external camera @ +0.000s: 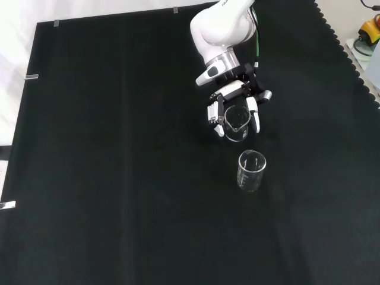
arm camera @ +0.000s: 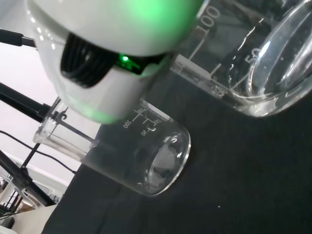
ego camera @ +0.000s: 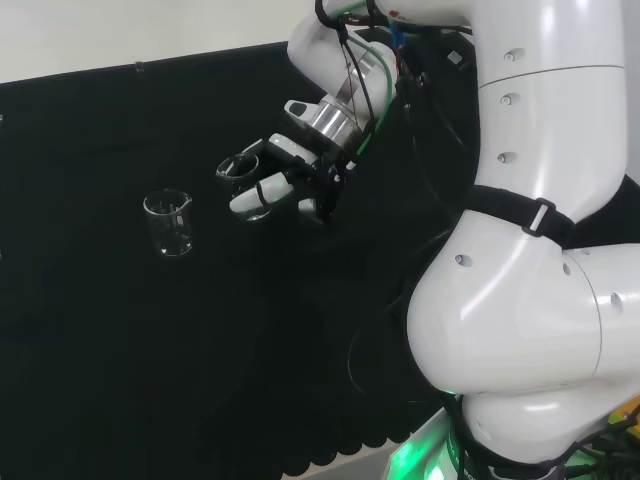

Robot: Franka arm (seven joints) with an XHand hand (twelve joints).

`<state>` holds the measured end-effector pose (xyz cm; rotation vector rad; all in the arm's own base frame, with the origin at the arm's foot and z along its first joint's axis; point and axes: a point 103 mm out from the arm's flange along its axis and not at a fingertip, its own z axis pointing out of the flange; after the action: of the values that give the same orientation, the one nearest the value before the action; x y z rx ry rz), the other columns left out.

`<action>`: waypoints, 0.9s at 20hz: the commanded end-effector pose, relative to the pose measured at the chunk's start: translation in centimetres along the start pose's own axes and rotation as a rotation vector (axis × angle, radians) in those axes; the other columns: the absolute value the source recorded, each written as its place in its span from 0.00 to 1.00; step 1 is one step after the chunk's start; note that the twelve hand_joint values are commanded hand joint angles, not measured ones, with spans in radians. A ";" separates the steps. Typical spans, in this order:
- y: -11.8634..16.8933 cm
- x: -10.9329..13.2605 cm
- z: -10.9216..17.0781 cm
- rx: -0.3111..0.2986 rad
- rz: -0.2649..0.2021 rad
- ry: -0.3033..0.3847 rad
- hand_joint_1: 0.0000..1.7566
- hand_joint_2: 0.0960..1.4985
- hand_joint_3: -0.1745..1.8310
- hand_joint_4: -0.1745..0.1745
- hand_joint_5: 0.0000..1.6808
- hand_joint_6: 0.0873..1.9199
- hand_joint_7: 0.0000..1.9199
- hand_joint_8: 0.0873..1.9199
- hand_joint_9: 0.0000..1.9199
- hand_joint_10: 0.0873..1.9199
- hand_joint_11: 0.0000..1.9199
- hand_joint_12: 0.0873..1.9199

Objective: Pick up the beaker on the right.

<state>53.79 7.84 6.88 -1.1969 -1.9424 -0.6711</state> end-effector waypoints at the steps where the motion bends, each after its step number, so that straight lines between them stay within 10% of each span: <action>1: -0.4 0.9 -0.8 0.012 -0.012 -0.010 0.81 0.52 0.20 0.00 0.82 0.12 0.81 0.06 0.72 0.04 0.59 0.36; 18: -0.8 3.1 -2.6 0.043 -0.027 -0.047 0.81 0.45 0.28 0.00 0.83 0.12 0.82 0.06 0.74 0.03 0.60 0.36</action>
<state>52.99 7.16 10.59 -1.1738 -2.0020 -0.6231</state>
